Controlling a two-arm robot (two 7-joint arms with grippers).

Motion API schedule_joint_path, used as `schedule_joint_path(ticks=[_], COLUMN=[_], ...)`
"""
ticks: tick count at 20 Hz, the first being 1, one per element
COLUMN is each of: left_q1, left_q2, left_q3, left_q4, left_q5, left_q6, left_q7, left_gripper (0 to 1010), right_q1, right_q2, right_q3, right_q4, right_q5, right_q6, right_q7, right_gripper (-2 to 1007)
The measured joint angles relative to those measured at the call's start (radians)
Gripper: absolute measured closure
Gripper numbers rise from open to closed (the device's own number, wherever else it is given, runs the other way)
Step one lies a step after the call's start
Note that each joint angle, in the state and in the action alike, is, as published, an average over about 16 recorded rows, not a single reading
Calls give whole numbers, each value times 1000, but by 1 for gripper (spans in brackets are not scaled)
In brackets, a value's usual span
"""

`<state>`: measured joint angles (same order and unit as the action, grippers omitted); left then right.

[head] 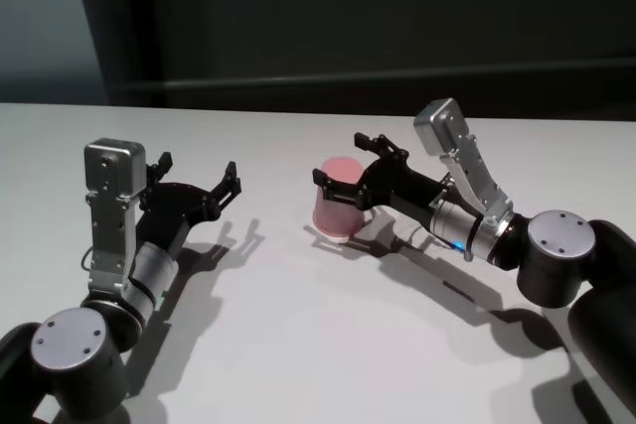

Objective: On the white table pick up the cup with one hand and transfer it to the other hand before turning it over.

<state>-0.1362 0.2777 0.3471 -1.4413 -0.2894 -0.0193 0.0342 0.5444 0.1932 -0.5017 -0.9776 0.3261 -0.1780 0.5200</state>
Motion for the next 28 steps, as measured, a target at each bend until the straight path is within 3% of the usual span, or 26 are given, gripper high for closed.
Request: schedule_joint_path(ticks=[4, 9, 13, 16, 18, 22, 28], left_q1=[0, 0, 0, 0, 0, 0, 0], left_q2=[0, 0, 0, 0, 0, 0, 0], left_q3=[0, 0, 0, 0, 0, 0, 0], left_q4=[0, 0, 0, 0, 0, 0, 0], left_q5=[0, 0, 0, 0, 0, 0, 0], left_q6=[0, 0, 0, 0, 0, 0, 0], left_q7=[0, 0, 0, 0, 0, 0, 0], left_gripper=[9, 9, 9, 9, 9, 9, 9], right_q1=[-4, -24, -61, -99, -130, -198, -300], right_q2=[-20, -42, -49, -46, -42, -30, -11], right_q3=[32, 81, 125, 156, 176, 216, 259], right_q4=[36, 67, 58, 24, -10, -93, -217], right_q5=[-9, -35, -52, -62, -63, -54, -37], right_q6=[-112, -256, -324, -337, -328, -288, -215], right_q7=[-34, -114, -192, -249, -280, -325, -361], right_gripper=[3, 3, 3, 3, 3, 3, 3])
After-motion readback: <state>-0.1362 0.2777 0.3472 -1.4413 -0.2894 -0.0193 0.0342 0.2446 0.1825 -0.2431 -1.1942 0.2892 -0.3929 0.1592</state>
